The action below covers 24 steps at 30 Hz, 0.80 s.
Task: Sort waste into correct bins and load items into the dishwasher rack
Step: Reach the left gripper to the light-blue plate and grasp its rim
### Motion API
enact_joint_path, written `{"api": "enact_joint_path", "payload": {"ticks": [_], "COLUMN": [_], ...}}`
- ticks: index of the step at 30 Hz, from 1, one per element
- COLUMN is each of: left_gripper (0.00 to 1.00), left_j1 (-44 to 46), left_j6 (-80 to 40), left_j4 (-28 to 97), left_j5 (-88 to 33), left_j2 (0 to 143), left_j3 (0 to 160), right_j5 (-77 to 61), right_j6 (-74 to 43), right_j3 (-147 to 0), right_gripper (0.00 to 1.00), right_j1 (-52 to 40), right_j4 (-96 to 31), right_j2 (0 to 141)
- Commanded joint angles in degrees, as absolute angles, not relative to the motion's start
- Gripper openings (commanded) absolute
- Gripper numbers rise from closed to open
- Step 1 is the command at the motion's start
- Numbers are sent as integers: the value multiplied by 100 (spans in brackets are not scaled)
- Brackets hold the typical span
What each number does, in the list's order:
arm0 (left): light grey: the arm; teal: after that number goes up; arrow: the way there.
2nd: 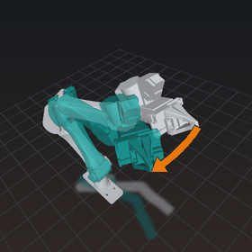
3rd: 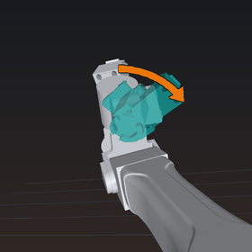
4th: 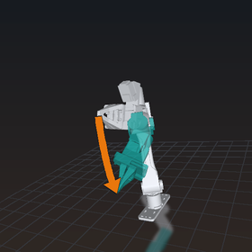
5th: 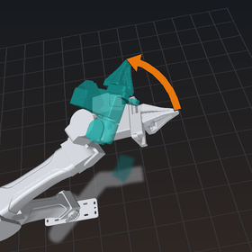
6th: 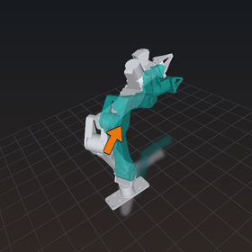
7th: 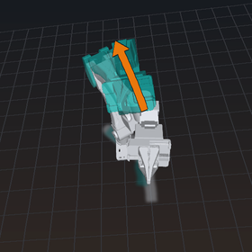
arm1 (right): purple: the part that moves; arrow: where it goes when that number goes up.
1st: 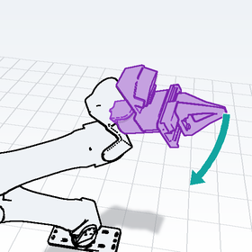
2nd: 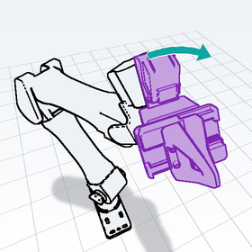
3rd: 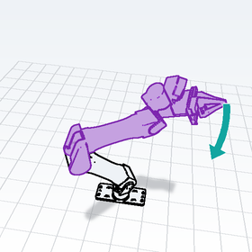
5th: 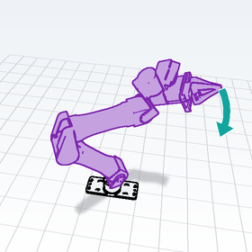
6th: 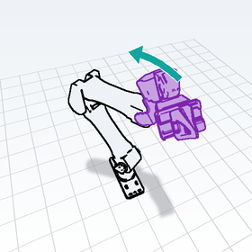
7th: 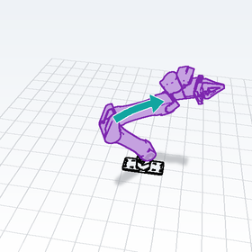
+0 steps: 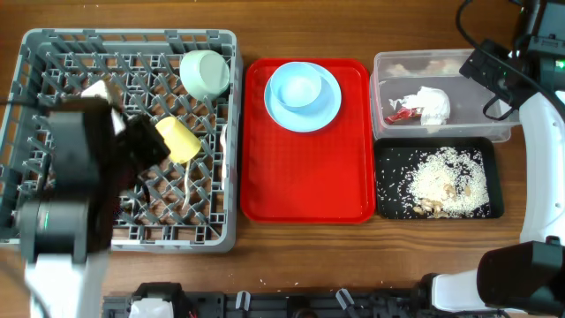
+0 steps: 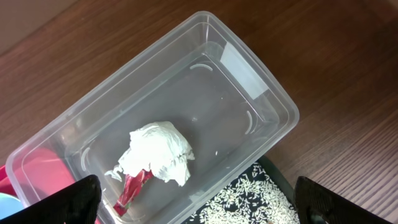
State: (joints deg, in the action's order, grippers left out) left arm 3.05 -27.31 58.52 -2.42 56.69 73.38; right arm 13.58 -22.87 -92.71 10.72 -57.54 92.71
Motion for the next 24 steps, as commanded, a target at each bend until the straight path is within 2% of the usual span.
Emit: {"api": "enact_joint_path", "payload": {"ticks": [1, 5, 9, 11, 17, 22, 23, 24], "left_gripper": [29, 50, 63, 68, 66, 66, 62, 45], "left_j1": [993, 2145, 3192, 3406, 3457, 3457, 3457, 3457], "left_j6": [-2762, -2722, -2051, -1968, -1968, -1361, -1358, -1354], "left_j4": [5655, 4772, 3044, 2193, 75, -657, -607, -548], "left_j5": [-362, -364, -336, -294, 196, 593, 648, 825], "left_j2": [5277, 6200, 8075, 8995, 11196, 12119, 12145, 12145], "left_j3": [7352, 7352, 7354, 7354, 7354, 7354, 7354, 7354], "right_j5": [1455, 1455, 1455, 1455, 1455, 1455, 1455, 1455], "right_j6": [-2255, -2255, -2255, -2255, -2255, -2255, -2257, -2257], "right_j3": [-9253, -9253, -9253, -9253, -9253, -9253, -9253, -9253], "right_gripper": [100, 100, 100, 100, 100, 100, 99, 100], "right_j1": [1094, 1094, 1094, 1094, 1094, 1094, 1094, 1094], "right_j4": [-5741, -5743, -5743, -5743, -5741, -5743, -5743, -5743], "right_j2": [9338, 9338, 9338, 9338, 9338, 9338, 9338, 9338]}}
